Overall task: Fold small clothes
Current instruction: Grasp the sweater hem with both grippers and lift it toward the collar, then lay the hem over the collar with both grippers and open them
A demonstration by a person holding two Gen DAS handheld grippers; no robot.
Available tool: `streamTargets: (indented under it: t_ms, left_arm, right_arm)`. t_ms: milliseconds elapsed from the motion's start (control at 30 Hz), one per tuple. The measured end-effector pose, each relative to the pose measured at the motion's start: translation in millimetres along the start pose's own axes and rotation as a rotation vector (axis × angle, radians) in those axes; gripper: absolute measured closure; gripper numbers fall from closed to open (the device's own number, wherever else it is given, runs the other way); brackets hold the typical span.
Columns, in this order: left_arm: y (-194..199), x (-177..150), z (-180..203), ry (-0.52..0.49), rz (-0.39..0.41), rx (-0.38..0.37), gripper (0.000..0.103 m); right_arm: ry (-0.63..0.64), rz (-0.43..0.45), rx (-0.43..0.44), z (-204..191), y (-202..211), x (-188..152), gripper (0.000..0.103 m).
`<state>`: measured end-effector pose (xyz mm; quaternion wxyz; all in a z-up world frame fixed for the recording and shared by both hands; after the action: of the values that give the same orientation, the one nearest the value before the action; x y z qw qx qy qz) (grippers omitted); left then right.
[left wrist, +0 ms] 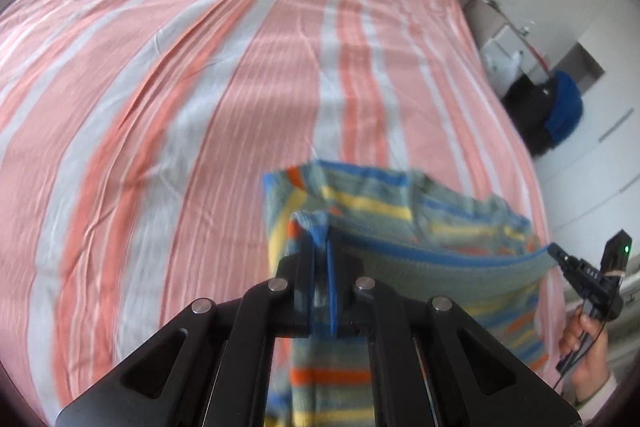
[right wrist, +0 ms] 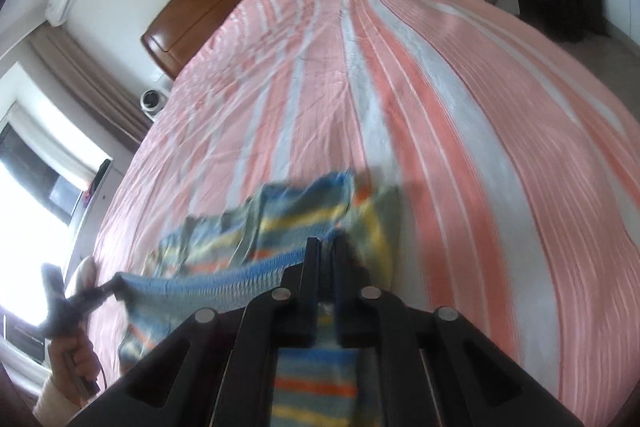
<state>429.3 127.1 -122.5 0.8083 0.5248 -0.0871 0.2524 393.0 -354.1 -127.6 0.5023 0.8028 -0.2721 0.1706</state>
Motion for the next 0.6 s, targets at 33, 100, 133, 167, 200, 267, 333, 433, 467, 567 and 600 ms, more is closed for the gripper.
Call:
streamTargets:
  t_ms: [33, 100, 133, 167, 200, 267, 333, 433, 467, 567, 600]
  left_arm:
    - [-5.7, 4.0, -1.6, 0.010, -0.001, 0.003, 0.100]
    - [-19.2, 10.8, -3.2, 0.016, -0.009, 0.023, 0.100]
    - [-24.0, 11.9, -2.5, 0.018, -0.014, 0.030, 0.100]
    - [-27.8, 12.6, -2.6, 0.023, -0.017, 0.033, 0.100]
    - [-30.4, 12.8, -2.6, 0.030, -0.017, 0.028, 0.100]
    - [-29.7, 10.5, -1.4, 0.032, -0.018, 0.016, 0.100]
    - [-28.2, 8.8, 2.1, 0.005, -0.022, 0.011, 0.100]
    - [-26.8, 10.4, 3.4, -0.004, -0.034, 0.002, 0.100]
    - [-26.8, 11.4, 2.8, 0.008, -0.038, -0.007, 0.100]
    - [-26.5, 16.1, 0.3, 0.047, -0.046, -0.034, 0.100]
    - [-26.2, 16.6, 0.0, 0.048, -0.047, -0.034, 0.100]
  right_arm:
    - [0.002, 0.001, -0.015, 3.1, -7.4, 5.4, 0.098]
    - [0.006, 0.001, -0.031, 7.7, -17.3, 10.5, 0.099]
    - [0.003, 0.002, -0.042, 10.9, -22.9, 13.3, 0.099]
    - [-0.010, 0.001, -0.041, 14.9, -28.7, 15.8, 0.099]
    - [-0.026, 0.001, -0.036, 17.3, -31.4, 17.0, 0.099]
    - [-0.043, 0.003, -0.022, 19.5, -34.0, 21.0, 0.100]
    - [-0.025, 0.007, -0.004, 14.6, -31.4, 24.5, 0.100]
    - [0.009, -0.007, 0.017, 8.7, -26.7, 30.2, 0.100]
    - [0.011, -0.015, 0.018, 8.3, -26.1, 31.9, 0.100]
    - [0.014, -0.030, 0.033, 3.2, -24.7, 40.2, 0.097]
    - [-0.010, -0.033, 0.045, 3.4, -23.5, 42.9, 0.093]
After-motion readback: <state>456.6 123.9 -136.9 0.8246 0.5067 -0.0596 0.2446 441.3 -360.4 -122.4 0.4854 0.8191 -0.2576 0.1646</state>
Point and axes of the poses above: each gripper's, at about its wrist camera, not at the fingertips, and y roughly against the way its jaws point, z to its right, x to its top, the point moved 3 cm from there along -y, roughly the way its jaws point, and after that the axes turned 5 degrees about y, right-handed, at the moved point
